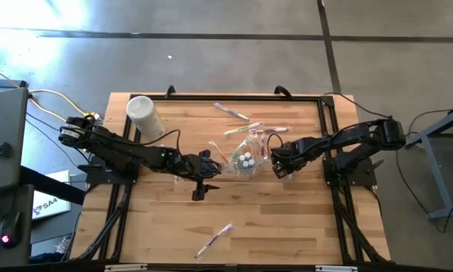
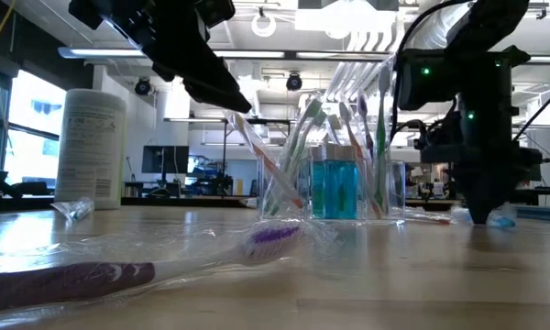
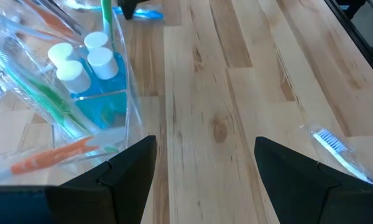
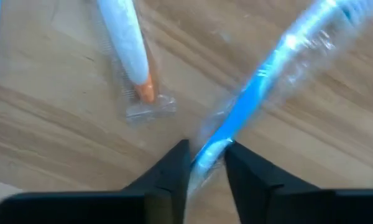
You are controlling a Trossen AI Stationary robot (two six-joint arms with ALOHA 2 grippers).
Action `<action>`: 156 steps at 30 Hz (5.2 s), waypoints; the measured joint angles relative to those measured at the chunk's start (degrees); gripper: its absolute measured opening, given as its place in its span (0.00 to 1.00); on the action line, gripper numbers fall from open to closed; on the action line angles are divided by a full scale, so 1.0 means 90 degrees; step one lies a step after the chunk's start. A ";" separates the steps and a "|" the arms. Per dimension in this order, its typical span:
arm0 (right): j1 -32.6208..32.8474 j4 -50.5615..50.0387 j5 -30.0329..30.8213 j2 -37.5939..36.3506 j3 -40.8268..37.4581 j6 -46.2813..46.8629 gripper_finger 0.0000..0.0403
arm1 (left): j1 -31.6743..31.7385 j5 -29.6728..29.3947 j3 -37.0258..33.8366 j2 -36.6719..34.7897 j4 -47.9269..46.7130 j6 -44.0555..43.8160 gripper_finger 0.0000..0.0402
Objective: Pick & Place toothbrushing station
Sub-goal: Put the blue toothbrush into the transparent organizer
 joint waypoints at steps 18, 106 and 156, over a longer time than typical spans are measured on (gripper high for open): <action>0.0003 -0.1413 0.0546 -0.0734 -0.0038 0.0128 0.04 | 0.0000 0.0019 0.0000 0.0000 0.0032 -0.0141 0.66; 0.2280 0.8230 0.2023 -0.0828 -0.0023 -0.7678 0.04 | 0.0007 -0.0465 0.0390 0.0986 0.5437 0.1912 0.40; 0.2858 0.5065 0.3065 -0.1960 -0.0025 -0.5817 0.77 | 0.0499 -0.1175 -0.1003 -0.0471 0.4342 0.0718 0.02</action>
